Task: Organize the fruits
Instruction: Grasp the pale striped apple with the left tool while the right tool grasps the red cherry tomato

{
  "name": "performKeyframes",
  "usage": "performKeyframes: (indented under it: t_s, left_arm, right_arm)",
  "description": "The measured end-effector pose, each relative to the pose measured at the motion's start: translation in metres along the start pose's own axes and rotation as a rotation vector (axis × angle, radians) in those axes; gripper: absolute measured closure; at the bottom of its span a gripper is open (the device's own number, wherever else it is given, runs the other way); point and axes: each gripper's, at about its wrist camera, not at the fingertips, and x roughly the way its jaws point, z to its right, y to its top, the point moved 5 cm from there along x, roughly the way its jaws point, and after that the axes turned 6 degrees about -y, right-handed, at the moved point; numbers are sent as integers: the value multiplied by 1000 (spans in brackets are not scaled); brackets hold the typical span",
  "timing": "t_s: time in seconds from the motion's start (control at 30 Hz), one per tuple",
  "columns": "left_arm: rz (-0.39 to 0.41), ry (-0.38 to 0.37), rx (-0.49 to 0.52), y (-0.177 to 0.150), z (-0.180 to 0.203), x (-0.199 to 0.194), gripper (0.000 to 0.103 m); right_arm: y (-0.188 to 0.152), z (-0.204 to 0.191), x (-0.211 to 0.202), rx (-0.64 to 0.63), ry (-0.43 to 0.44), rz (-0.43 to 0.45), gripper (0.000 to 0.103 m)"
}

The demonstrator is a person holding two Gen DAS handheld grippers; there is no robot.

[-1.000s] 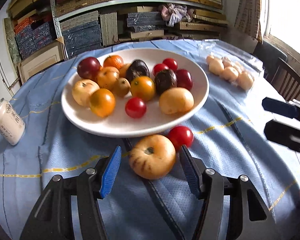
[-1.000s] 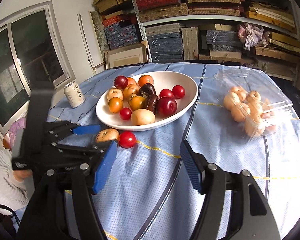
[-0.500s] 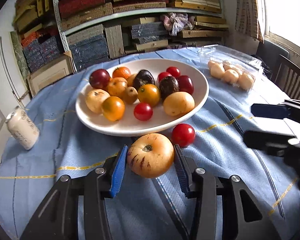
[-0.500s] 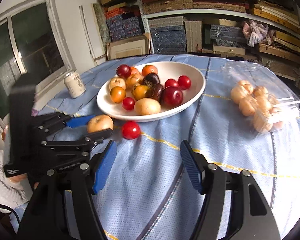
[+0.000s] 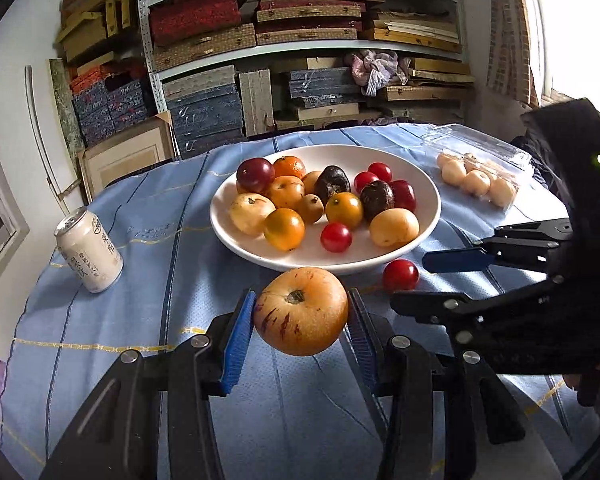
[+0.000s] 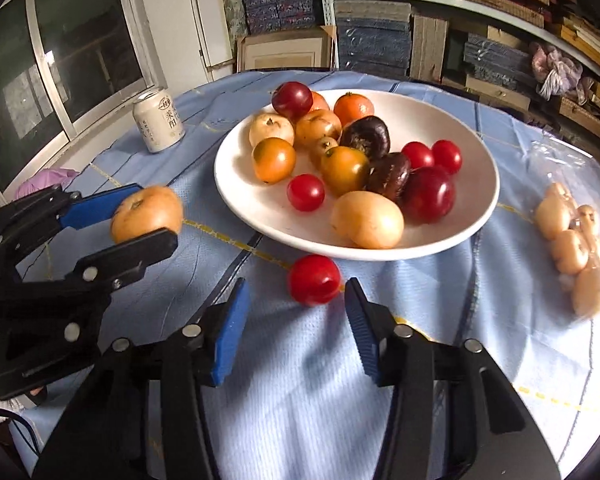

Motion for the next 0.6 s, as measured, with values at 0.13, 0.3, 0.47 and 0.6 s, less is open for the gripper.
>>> performKeyframes:
  t_s: [0.13, 0.3, 0.47, 0.6]
  left_arm:
    - [-3, -5, -2, -2, -1, 0, 57]
    - [-14, -14, -30, -2, -5, 2, 57]
    - [-13, -22, -50, 19, -12, 6, 57]
    - [-7, -29, -73, 41, -19, 11, 57]
  right_arm:
    - [0, 1, 7, -10, 3, -12, 78]
    - [-6, 0, -4, -11, 21, 21, 83]
    - [-4, 6, -30, -3, 61, 42, 103]
    - [-3, 1, -24, 15, 83, 15, 55]
